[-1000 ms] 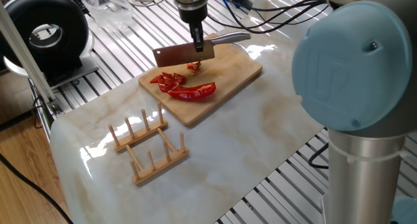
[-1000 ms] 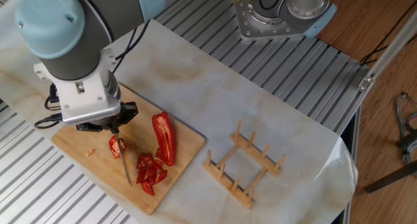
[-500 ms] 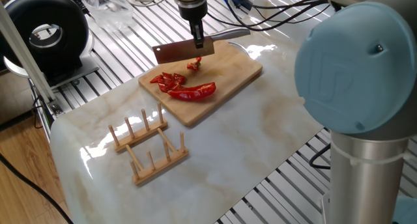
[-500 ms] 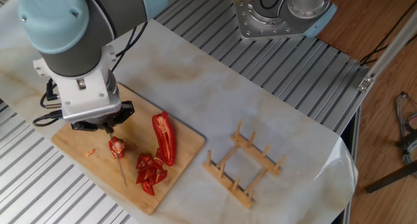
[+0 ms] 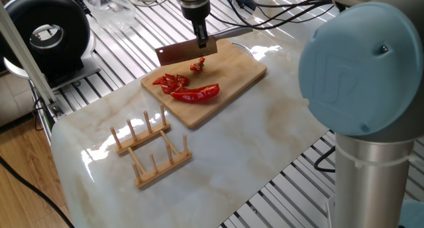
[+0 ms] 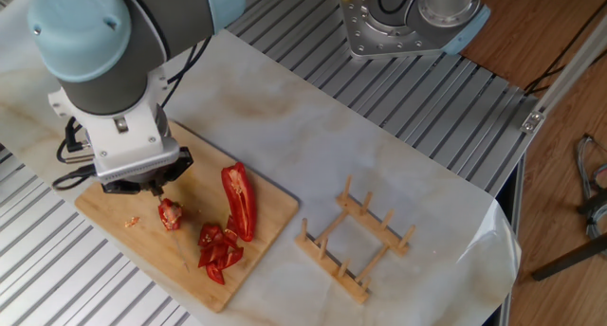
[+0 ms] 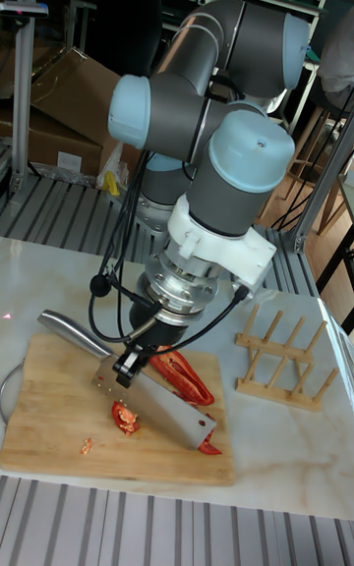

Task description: Chop the chili peppers

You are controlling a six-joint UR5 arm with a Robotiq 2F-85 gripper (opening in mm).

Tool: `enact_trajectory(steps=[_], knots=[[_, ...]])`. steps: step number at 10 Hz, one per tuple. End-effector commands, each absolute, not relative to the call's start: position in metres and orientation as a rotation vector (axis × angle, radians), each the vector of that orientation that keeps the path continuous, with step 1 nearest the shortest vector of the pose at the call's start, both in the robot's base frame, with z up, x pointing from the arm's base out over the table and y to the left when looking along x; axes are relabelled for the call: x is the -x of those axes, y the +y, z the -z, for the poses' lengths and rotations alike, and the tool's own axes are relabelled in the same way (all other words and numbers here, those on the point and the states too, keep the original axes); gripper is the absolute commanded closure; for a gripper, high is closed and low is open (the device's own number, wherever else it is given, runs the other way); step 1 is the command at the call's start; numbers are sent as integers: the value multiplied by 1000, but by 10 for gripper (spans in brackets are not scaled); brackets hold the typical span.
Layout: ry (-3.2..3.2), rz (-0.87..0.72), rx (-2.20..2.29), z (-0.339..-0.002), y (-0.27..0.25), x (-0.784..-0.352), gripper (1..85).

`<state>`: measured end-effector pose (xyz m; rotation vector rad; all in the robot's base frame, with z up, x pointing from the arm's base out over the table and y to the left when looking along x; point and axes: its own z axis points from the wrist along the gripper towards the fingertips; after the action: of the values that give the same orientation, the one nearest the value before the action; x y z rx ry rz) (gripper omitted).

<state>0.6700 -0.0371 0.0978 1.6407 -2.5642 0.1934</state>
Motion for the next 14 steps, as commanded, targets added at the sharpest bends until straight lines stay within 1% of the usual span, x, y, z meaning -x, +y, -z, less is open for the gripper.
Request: enact_trajectory(steps=[1, 10, 12, 14], knots=[[-2514, -169, -1710, -94, -35, -671, 843], [-2435, -156, -1800, -95, -37, -668, 843], [-2454, -149, -1762, -97, -39, -664, 843], [-2561, -142, -1632, -98, -40, -658, 843]])
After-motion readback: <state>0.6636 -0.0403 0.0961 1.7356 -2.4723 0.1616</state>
